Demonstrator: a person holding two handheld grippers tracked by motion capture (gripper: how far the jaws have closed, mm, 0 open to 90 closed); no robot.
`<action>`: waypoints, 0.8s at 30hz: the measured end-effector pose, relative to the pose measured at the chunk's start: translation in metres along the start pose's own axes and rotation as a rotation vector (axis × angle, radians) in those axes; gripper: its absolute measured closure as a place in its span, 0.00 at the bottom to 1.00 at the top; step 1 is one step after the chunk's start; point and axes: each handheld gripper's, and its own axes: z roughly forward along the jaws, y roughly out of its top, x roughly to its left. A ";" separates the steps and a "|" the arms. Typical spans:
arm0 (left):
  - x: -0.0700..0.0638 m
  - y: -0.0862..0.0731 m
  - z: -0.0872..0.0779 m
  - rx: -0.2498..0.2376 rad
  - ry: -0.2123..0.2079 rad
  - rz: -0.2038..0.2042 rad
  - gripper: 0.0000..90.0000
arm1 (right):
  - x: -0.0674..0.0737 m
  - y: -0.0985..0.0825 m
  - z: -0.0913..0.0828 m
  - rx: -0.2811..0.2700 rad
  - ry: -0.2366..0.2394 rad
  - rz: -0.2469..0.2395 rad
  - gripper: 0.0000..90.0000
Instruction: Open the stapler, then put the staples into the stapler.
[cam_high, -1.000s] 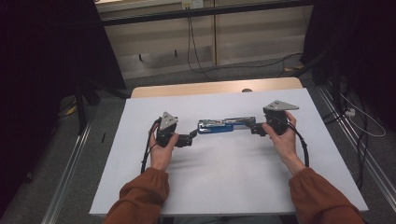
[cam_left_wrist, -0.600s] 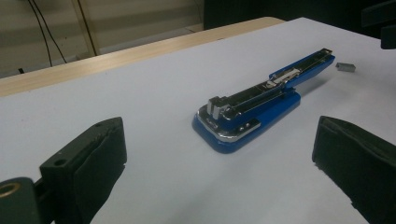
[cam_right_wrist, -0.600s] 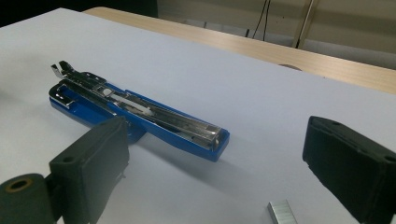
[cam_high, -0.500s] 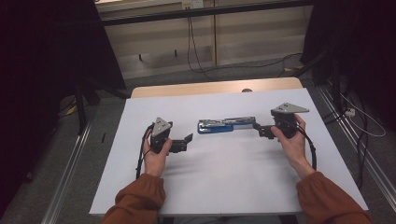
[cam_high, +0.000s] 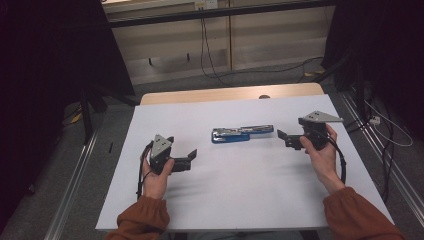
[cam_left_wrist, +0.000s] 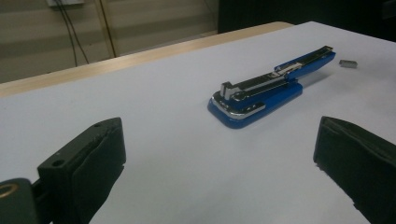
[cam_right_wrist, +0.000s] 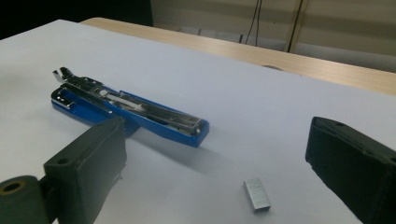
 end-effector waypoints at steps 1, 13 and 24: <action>0.000 -0.001 -0.003 -0.002 -0.001 -0.003 0.03 | -0.001 0.001 -0.001 0.003 -0.003 0.003 0.06; 0.005 -0.015 -0.021 0.003 0.040 -0.027 0.03 | -0.022 0.006 0.001 0.107 0.050 0.023 0.08; -0.001 -0.012 -0.025 -0.042 -0.020 -0.011 0.03 | -0.036 0.012 0.008 0.192 0.110 0.010 0.12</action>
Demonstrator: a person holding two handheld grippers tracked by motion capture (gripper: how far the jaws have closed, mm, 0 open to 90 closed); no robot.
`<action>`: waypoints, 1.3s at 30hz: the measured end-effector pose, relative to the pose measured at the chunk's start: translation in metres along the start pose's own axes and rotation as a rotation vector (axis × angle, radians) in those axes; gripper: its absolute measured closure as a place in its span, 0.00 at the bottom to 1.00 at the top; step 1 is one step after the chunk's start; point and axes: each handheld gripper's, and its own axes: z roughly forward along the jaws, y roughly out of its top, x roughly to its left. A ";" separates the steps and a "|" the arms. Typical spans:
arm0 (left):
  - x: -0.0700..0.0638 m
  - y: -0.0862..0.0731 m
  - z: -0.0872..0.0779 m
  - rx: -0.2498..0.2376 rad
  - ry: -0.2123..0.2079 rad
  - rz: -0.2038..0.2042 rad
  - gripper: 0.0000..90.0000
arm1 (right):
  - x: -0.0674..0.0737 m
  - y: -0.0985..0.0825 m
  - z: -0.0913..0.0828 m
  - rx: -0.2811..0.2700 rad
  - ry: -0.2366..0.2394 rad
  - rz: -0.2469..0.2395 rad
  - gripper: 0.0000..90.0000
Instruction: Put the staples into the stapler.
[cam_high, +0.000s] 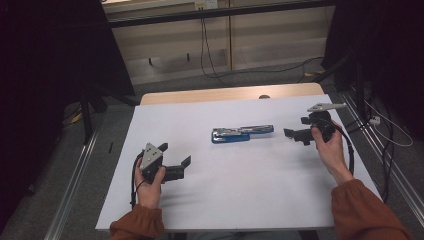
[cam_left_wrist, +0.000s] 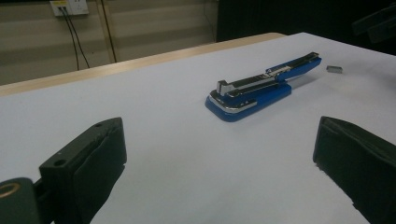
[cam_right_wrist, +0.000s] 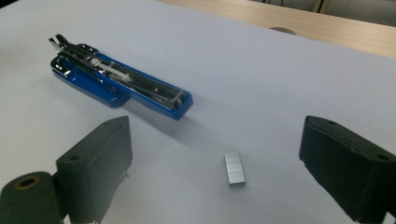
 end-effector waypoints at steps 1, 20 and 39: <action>0.000 0.000 0.001 0.003 0.001 -0.002 0.03 | 0.000 0.000 0.001 0.007 0.000 0.001 0.13; -0.001 -0.002 0.009 0.006 -0.034 0.008 0.03 | -0.002 0.024 0.009 0.099 0.036 -0.110 0.12; -0.007 -0.003 0.012 0.022 -0.025 0.049 0.03 | -0.012 0.030 0.022 0.280 0.024 -0.168 0.31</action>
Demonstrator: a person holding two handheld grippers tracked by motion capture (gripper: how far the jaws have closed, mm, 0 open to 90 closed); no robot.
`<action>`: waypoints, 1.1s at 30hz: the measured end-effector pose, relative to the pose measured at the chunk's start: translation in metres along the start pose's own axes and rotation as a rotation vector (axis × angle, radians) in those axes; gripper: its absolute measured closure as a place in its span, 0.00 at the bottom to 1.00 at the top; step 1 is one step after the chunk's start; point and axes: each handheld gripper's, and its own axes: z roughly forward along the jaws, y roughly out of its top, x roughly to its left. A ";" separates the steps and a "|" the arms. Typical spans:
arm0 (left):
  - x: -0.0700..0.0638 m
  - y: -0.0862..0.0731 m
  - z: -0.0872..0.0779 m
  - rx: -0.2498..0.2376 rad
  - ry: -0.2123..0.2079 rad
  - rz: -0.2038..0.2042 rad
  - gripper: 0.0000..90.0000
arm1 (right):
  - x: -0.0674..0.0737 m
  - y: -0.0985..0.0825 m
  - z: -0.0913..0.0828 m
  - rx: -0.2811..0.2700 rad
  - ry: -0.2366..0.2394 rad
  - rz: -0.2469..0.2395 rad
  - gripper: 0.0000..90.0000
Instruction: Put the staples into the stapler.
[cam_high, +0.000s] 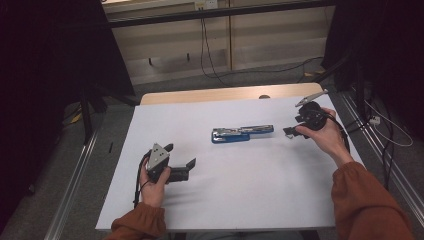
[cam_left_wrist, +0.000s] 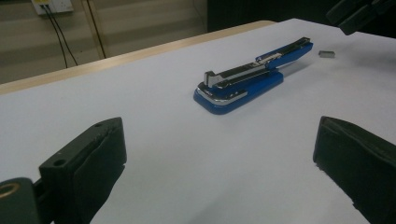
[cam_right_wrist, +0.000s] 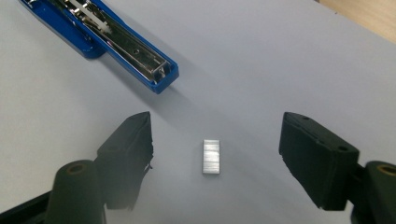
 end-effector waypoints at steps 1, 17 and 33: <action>0.000 0.000 0.000 -0.004 -0.003 0.002 0.02 | -0.001 0.001 0.000 0.013 0.004 -0.002 0.32; 0.000 0.000 0.000 0.010 0.003 0.013 0.03 | -0.008 0.008 0.015 0.189 0.020 -0.034 0.60; 0.000 -0.001 0.001 0.025 0.006 0.028 0.03 | -0.010 0.006 0.027 0.270 0.034 -0.012 0.70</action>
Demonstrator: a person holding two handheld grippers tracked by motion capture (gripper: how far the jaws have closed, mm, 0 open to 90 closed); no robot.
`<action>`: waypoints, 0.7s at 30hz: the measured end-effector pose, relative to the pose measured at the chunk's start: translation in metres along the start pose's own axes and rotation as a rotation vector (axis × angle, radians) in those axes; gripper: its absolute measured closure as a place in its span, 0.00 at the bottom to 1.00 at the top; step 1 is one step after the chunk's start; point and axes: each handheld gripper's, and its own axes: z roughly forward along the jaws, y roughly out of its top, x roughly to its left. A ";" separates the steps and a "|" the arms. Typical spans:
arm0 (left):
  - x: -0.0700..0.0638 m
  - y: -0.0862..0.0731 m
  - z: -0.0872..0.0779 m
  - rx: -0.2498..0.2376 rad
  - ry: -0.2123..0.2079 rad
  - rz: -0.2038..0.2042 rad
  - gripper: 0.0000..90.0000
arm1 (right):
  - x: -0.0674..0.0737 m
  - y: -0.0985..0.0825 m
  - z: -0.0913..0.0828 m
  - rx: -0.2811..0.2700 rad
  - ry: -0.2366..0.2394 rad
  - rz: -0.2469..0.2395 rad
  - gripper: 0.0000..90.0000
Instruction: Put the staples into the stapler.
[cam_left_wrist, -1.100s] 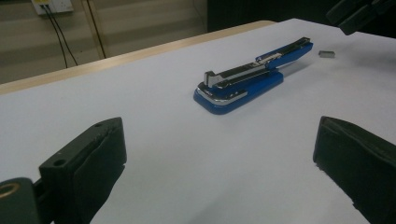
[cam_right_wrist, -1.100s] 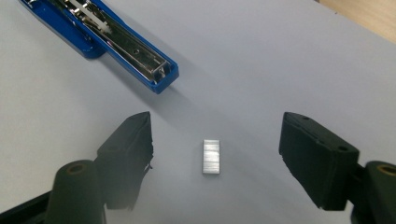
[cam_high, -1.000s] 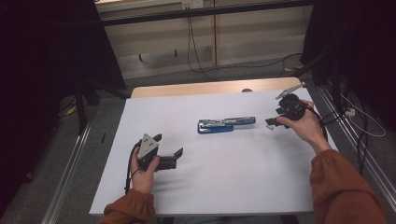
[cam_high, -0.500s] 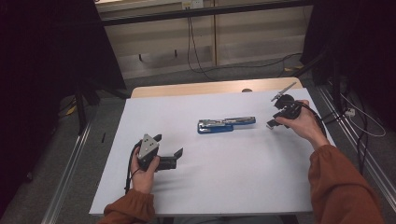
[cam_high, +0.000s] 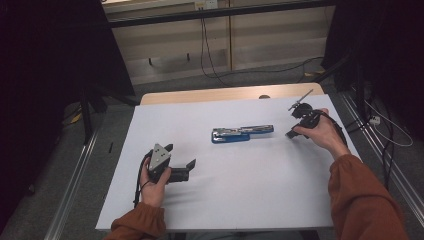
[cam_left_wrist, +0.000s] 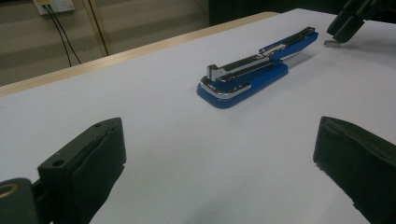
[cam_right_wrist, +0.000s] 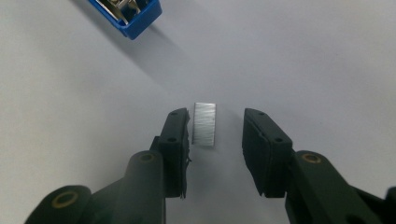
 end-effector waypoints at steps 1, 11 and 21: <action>0.000 0.000 0.000 0.001 0.000 0.003 0.03 | 0.000 0.000 0.000 0.003 0.005 0.001 0.72; -0.002 0.002 -0.002 -0.018 -0.005 0.006 0.03 | 0.000 0.001 0.005 0.016 0.009 -0.016 0.78; -0.003 0.001 -0.002 -0.012 -0.003 0.014 0.03 | 0.003 0.002 0.009 0.028 -0.001 -0.057 0.85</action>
